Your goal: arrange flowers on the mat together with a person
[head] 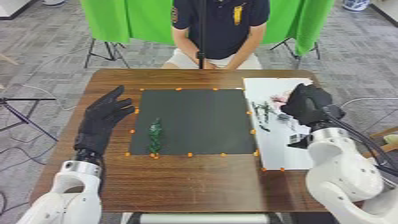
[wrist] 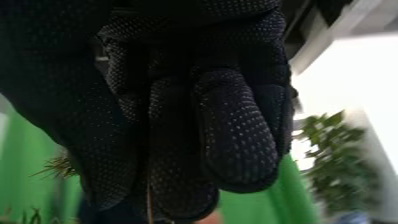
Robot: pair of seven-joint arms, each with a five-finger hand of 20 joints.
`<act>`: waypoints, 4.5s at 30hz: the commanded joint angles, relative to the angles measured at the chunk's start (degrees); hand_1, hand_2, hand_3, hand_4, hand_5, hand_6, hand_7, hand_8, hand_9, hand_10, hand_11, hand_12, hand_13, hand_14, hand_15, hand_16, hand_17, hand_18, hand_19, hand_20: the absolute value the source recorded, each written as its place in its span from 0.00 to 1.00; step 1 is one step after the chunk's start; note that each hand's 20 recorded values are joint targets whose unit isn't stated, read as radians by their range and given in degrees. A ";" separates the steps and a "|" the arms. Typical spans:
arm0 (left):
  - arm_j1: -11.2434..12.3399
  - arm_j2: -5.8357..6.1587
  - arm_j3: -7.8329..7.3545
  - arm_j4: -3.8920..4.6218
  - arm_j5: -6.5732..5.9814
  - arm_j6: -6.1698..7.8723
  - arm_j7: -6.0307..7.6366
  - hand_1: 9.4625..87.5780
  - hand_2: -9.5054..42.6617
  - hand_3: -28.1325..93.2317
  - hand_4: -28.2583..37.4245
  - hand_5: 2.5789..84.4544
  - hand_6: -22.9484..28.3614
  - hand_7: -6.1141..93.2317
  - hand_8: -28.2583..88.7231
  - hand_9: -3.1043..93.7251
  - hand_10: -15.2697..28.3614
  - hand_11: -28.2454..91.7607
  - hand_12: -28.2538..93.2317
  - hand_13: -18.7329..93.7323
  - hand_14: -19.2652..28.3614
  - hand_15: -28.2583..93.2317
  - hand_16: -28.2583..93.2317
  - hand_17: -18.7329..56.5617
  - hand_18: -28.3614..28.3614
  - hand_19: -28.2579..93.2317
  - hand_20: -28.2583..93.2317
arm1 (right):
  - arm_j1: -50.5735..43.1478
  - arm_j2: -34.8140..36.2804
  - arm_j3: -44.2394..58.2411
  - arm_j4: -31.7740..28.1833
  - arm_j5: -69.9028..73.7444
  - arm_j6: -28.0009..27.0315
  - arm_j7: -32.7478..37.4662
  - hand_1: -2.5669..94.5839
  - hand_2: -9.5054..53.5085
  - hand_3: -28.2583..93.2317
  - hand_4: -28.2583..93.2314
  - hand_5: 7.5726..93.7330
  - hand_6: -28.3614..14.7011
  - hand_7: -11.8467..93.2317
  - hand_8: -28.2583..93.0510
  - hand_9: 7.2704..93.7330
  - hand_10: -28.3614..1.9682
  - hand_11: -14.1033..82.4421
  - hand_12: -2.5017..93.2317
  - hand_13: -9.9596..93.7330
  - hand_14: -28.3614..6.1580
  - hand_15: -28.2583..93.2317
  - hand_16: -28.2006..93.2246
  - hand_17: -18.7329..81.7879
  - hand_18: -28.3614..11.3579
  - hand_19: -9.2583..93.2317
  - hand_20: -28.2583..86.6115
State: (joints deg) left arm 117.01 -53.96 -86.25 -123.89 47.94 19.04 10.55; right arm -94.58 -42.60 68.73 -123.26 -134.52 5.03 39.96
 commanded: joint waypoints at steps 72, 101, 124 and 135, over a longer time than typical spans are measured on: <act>-1.46 1.60 1.41 1.35 -1.48 1.40 1.88 0.19 0.32 0.88 0.05 0.43 0.59 0.18 0.16 0.42 0.80 0.46 0.30 0.40 0.96 0.64 0.15 0.13 0.91 0.61 0.31 | 28.51 -28.49 -33.32 14.17 -1.28 -18.53 6.42 0.39 0.09 0.75 0.09 0.91 0.61 0.23 0.14 1.00 0.52 0.49 0.23 0.94 0.52 0.72 0.40 0.60 0.06 1.00 0.35; 0.29 1.88 3.07 2.23 -1.56 2.95 5.35 0.11 0.34 0.86 0.00 0.41 0.54 0.16 0.16 0.41 0.76 0.43 0.29 0.40 0.96 0.64 0.14 0.13 0.90 0.60 0.32 | -17.36 -16.04 23.24 2.45 80.59 -0.05 -33.16 0.21 0.26 0.87 0.02 0.52 0.62 0.25 0.13 0.53 0.40 0.31 0.17 0.50 0.27 0.55 0.32 0.25 0.20 0.59 0.38; 0.06 -0.69 2.20 2.92 -0.82 1.25 4.21 0.12 0.34 0.87 0.00 0.38 0.51 0.17 0.16 0.40 0.76 0.43 0.31 0.39 0.95 0.63 0.16 0.12 0.91 0.60 0.33 | -23.85 -18.07 26.43 4.01 88.88 -3.46 -41.12 0.16 0.25 0.90 0.00 0.42 0.71 0.24 0.13 0.43 0.45 0.23 0.17 0.42 0.29 0.42 0.38 0.22 0.23 0.49 0.41; 0.19 -0.59 2.02 2.82 -1.32 1.39 4.31 0.12 0.33 0.87 0.00 0.38 0.52 0.17 0.16 0.40 0.77 0.44 0.31 0.39 0.95 0.63 0.16 0.13 0.91 0.60 0.33 | -24.40 -18.00 26.78 4.23 89.59 -3.52 -40.92 0.16 0.25 0.90 0.00 0.41 0.71 0.24 0.13 0.43 0.45 0.23 0.18 0.43 0.28 0.43 0.38 0.22 0.23 0.49 0.41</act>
State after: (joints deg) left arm 116.56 -54.32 -84.12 -121.11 46.76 20.77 15.28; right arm -118.02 -60.30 95.50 -118.80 -45.14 1.90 -0.31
